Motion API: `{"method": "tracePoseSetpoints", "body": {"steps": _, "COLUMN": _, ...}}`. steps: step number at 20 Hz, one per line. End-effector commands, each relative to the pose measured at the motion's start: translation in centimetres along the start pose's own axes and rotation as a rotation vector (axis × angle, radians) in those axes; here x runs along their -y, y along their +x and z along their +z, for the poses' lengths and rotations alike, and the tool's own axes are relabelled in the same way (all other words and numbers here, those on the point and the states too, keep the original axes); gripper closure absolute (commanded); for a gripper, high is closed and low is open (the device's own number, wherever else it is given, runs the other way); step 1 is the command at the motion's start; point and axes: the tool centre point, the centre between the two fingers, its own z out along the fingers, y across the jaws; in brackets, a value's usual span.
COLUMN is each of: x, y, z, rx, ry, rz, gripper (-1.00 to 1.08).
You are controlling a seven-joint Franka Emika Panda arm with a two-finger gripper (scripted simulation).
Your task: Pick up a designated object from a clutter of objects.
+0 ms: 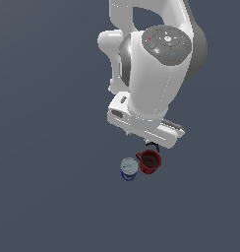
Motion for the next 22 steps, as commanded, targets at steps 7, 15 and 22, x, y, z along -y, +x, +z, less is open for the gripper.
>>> {"method": "tracePoseSetpoints", "body": {"steps": 7, "x": 3.6, "y": 1.1, "z": 3.3, "rx": 0.043, "ry": -0.03, "rz": 0.186, "gripper": -0.2}}
{"method": "tracePoseSetpoints", "body": {"steps": 15, "x": 6.8, "y": 1.6, "z": 6.9, "rx": 0.077, "ry": -0.068, "rz": 0.36, "gripper": -0.2}}
{"method": "tracePoseSetpoints", "body": {"steps": 22, "x": 9.4, "y": 1.7, "z": 10.3, "rx": 0.099, "ry": -0.106, "rz": 0.507, "gripper": -0.2}}
